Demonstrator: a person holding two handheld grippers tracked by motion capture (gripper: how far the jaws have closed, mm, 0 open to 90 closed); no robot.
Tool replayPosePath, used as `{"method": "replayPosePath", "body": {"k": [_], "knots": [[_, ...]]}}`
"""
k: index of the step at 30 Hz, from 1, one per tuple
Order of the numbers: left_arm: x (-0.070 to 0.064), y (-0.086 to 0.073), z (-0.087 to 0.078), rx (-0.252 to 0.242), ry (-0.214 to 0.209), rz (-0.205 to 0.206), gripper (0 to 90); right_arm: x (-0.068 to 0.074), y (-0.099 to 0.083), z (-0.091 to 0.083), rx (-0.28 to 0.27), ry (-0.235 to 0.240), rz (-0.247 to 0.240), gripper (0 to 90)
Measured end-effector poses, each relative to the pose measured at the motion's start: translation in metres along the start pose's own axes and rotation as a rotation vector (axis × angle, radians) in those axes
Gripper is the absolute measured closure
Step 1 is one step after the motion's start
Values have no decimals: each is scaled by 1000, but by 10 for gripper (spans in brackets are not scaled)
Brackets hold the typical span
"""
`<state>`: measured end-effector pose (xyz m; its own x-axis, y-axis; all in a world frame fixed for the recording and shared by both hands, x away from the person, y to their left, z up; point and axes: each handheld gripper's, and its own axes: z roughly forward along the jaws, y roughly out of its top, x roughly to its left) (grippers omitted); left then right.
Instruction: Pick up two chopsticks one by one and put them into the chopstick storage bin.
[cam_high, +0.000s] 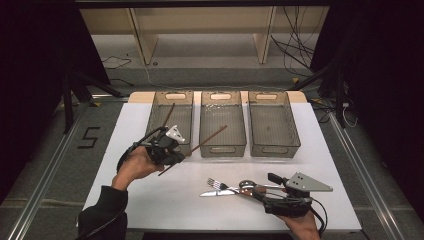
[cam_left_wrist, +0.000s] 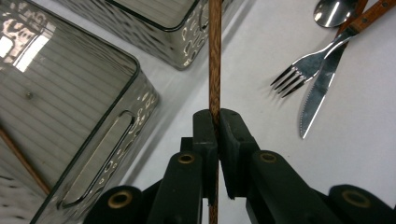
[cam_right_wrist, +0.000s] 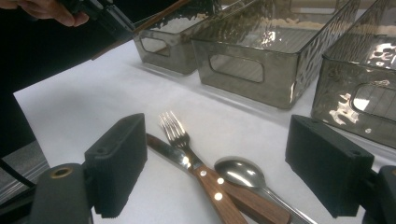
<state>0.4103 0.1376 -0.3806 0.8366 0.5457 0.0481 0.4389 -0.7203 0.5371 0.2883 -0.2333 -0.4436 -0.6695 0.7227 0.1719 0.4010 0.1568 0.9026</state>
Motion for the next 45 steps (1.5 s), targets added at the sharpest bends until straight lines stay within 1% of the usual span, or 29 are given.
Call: {"method": "replayPosePath", "body": {"k": [1,5,7,9,12,14,18,24,26,30,34,37,45], "knots": [[1,0,0,-4,0,-9,851,0,0,0,0,0,0,214],[8,-1,-1,-26,21,-41,851,0,0,0,0,-1,1,214],[12,-1,-3,-39,20,-55,851,0,0,-1,0,-1,1,214],[17,-2,-6,-47,38,-69,851,0,0,-1,0,-2,1,214],[24,-3,-9,-71,54,-101,851,0,0,-1,-1,-2,2,214],[29,-3,-11,-80,59,-121,851,0,0,-1,-1,-1,3,214],[40,-2,-13,-93,78,-149,851,0,0,0,-1,-1,2,214],[55,2,-15,-92,98,-173,851,0,0,0,-1,-1,4,214],[60,3,-15,-89,110,-171,851,0,0,0,-1,0,4,214],[68,7,-16,-92,127,-186,851,-1,0,-1,-3,-1,5,214],[76,10,-15,-89,135,-196,851,-1,0,-1,-4,-1,5,214],[82,11,-15,-93,132,-212,852,0,0,-1,-4,-1,6,214],[95,16,-13,-102,149,-240,851,-1,0,-1,-5,0,5,214]]}}
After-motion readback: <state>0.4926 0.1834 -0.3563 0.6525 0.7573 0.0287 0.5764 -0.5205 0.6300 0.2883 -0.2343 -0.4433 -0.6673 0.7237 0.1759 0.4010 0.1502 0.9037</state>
